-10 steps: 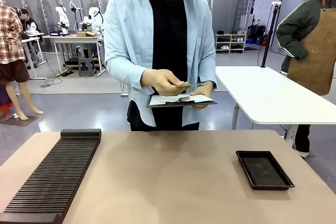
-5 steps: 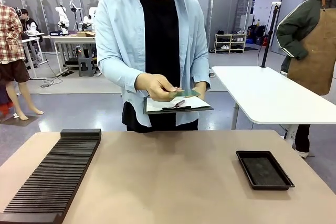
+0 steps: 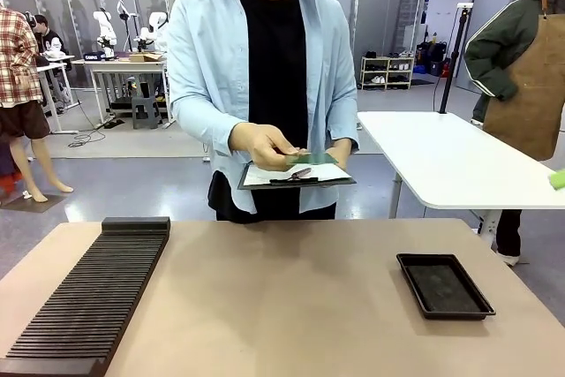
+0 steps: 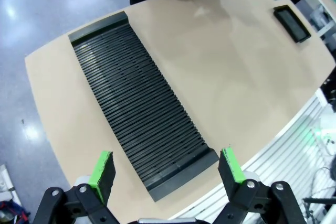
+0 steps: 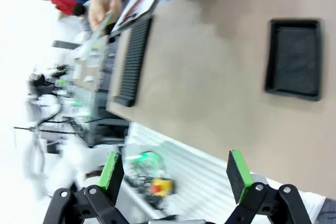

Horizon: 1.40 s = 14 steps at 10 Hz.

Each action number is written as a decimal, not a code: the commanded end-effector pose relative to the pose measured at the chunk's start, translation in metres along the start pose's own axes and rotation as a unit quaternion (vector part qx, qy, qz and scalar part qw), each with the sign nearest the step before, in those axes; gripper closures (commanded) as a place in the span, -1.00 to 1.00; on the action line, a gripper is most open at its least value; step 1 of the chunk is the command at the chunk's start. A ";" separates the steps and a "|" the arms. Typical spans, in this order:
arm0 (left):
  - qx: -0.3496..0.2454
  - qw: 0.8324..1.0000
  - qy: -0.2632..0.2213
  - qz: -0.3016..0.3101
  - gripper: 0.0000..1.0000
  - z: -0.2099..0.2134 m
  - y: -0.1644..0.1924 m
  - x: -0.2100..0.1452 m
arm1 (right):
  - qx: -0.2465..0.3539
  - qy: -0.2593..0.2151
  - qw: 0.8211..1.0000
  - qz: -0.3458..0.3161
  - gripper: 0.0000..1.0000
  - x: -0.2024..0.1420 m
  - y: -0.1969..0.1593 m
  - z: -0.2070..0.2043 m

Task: Inspect the PCB.
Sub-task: Pick up the Blank PCB that the human is holding.

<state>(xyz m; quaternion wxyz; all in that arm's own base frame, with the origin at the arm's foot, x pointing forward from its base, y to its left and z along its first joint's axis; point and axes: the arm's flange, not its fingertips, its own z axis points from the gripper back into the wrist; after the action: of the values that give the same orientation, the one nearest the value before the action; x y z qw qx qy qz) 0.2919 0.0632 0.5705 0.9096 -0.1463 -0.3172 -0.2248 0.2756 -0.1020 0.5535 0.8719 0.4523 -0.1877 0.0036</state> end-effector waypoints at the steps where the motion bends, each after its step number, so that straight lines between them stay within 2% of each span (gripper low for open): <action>1: 0.005 1.000 0.009 0.008 -1.00 0.000 -0.001 0.000 | 0.084 0.002 0.991 -0.106 -1.00 0.017 0.002 -0.028; 3: 0.005 1.000 0.009 0.008 -1.00 0.000 -0.001 0.000 | 0.134 0.036 0.975 -0.172 -1.00 0.028 0.007 -0.078; 6: 0.005 1.000 0.009 0.008 -1.00 0.000 -0.001 0.000 | 0.133 0.080 0.964 -0.214 -1.00 0.044 0.027 -0.138; 9: 0.005 1.000 0.009 0.008 -1.00 0.000 -0.001 0.000 | 0.170 0.079 0.952 -0.242 -1.00 0.060 0.038 -0.197; 14: 0.005 1.000 0.009 0.008 -1.00 0.000 -0.001 0.000 | 0.212 0.075 0.938 -0.263 -1.00 0.080 0.048 -0.247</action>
<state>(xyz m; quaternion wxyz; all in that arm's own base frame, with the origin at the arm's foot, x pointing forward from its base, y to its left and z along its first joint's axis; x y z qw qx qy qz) 0.2920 0.0634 0.5700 0.9097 -0.1470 -0.3169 -0.2245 0.4111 0.1001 0.4892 0.7446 0.6505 0.0138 -0.1492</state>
